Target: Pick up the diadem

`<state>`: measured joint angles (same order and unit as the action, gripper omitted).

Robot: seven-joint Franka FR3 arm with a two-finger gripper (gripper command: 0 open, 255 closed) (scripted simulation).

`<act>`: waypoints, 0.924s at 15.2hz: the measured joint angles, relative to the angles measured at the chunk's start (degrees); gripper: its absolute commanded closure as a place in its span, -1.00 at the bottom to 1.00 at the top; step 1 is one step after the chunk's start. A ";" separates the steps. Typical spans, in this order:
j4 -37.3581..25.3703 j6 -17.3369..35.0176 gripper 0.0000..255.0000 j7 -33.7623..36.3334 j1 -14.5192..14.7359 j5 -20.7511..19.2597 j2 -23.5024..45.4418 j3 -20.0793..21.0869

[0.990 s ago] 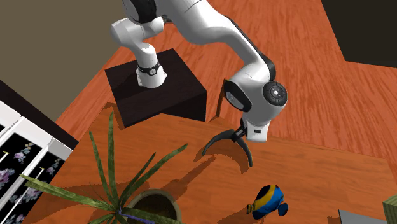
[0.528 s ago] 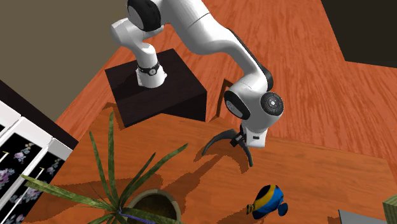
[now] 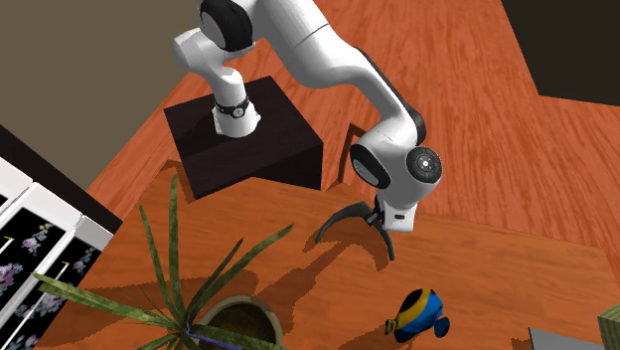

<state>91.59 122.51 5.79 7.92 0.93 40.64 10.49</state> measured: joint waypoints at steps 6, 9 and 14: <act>0.15 -0.48 1.00 0.02 -0.06 0.07 -0.62 0.06; 0.20 -1.86 1.00 0.15 -0.13 0.22 -2.06 0.21; -0.22 -4.35 1.00 0.26 -0.31 0.45 -4.15 0.41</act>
<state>91.37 118.17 6.06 7.61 1.38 36.49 10.90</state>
